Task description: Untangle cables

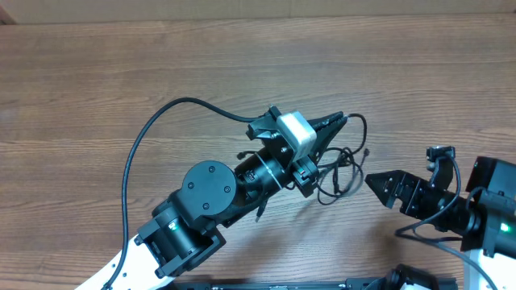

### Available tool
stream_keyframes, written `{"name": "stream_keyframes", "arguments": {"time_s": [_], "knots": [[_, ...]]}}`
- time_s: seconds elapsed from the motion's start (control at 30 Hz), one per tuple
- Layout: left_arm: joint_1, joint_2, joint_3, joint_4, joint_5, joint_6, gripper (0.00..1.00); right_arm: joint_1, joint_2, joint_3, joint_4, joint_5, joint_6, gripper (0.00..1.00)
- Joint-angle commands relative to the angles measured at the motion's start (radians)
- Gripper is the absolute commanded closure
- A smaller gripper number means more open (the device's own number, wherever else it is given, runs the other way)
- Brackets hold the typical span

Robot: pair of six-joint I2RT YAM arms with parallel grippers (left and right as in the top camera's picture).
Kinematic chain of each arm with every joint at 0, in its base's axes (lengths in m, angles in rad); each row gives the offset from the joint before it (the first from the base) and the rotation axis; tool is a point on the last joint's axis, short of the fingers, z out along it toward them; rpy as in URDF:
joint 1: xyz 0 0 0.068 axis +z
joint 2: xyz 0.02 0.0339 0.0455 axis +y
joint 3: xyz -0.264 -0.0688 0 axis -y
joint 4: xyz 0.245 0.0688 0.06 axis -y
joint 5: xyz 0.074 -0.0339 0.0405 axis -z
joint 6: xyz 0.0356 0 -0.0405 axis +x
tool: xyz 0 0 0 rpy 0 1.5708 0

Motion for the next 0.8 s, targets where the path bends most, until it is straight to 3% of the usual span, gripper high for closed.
{"name": "stream_keyframes", "arguments": {"time_s": [0.0, 0.1, 0.4, 0.6, 0.77], "knots": [[0.006, -0.024, 0.023, 0.013, -0.022, -0.033, 0.96, -0.001, -0.018, 0.013, 0.006, -0.132, -0.062, 0.09], [0.006, -0.024, 0.023, 0.015, -0.022, -0.06, 0.96, -0.001, -0.018, 0.013, 0.003, -0.192, -0.1, 0.09], [0.006, -0.023, 0.023, 0.012, -0.021, -0.102, 0.96, -0.001, -0.018, 0.013, -0.092, -0.44, -0.475, 0.1], [0.005, -0.022, 0.023, 0.014, -0.015, -0.15, 0.96, -0.001, -0.018, 0.013, -0.07, -0.446, -0.481, 0.08], [0.005, -0.022, 0.023, 0.036, 0.014, -0.19, 0.96, -0.001, -0.013, 0.013, -0.064, -0.428, -0.458, 0.15]]}}
